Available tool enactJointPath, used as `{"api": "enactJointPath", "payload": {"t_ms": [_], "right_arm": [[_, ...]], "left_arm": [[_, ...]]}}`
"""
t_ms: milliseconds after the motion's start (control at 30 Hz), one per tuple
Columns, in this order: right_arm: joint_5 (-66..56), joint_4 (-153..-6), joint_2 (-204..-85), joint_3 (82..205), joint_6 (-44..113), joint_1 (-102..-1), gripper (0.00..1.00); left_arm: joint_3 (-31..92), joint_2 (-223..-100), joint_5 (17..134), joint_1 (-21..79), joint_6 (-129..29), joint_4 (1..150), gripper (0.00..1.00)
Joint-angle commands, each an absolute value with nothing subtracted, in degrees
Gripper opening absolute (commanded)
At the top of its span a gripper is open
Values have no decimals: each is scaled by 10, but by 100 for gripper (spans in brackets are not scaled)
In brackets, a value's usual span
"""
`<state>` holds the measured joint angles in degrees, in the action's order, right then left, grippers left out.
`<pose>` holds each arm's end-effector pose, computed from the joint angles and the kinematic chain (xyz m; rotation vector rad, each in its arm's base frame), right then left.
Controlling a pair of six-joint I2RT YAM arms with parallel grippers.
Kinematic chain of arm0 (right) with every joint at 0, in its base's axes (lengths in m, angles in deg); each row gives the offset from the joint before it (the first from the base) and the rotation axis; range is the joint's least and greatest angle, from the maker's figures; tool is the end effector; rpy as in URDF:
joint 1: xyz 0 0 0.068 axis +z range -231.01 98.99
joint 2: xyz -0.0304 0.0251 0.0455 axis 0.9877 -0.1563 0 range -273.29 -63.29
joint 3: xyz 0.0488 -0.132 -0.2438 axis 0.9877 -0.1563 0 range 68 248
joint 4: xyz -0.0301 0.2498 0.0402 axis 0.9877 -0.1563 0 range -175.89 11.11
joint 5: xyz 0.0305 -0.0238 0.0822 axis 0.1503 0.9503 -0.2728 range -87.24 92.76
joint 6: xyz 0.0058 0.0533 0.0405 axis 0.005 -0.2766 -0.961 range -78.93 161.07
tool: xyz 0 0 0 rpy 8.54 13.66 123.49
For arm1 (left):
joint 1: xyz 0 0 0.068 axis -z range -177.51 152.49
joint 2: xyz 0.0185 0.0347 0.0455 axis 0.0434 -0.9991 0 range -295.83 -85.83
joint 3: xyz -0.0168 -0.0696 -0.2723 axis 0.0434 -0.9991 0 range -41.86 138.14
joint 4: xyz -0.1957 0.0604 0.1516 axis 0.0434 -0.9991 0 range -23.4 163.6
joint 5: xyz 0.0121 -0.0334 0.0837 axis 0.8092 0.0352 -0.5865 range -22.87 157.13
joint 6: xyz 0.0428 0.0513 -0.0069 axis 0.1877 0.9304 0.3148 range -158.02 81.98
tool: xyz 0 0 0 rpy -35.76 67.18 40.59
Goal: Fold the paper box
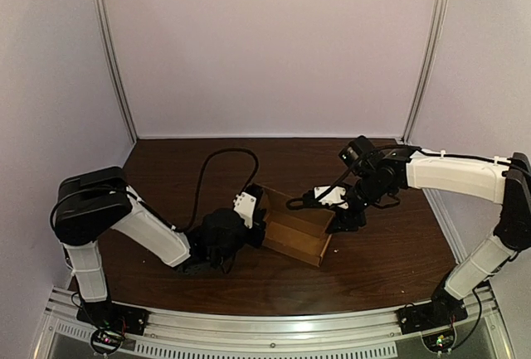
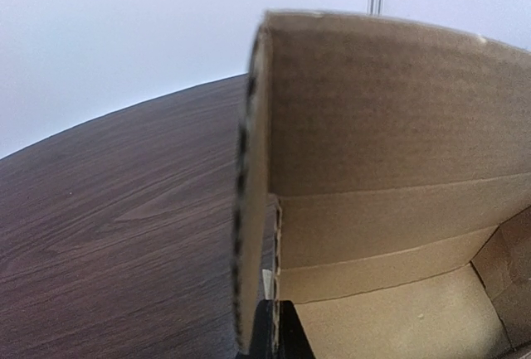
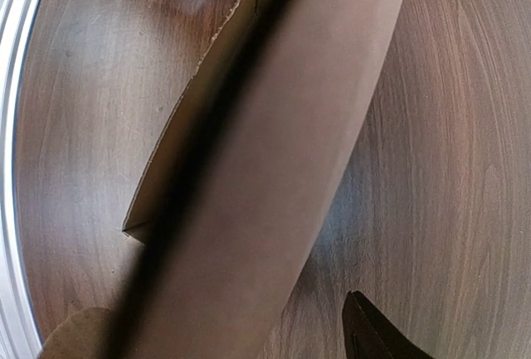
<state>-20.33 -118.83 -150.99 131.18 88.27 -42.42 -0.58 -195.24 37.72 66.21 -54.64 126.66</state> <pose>0.2242 0.2059 0.2308 -1.8779 1.8427 0.4905 0.1881 -0.3214 0.1412 0.3863 1.7896 -0.5274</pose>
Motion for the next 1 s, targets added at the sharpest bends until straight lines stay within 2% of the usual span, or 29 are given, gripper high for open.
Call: {"api": "enactJointPath", "payload": {"t_ms": [0,267,533,733,967], "right_arm": [[-202,-1185,-1501,1304,874,-414,58],[-181,-1182,-1501,1295,870,-379,59],[-143,-1169,-1494,1282,879,-358,59],[-126,-1160,-1488,1265,894,-347,59],[-87,-1143,-1484,1254,901,-317,59]], "left_arm": [[-27,-1976,360,673,-542,1306,0],[-22,-1992,332,704,-545,1336,1],[-67,-1984,310,709,-537,1356,0],[-120,-1985,315,709,-517,1420,1],[-122,-2006,326,708,-503,1462,3]]}}
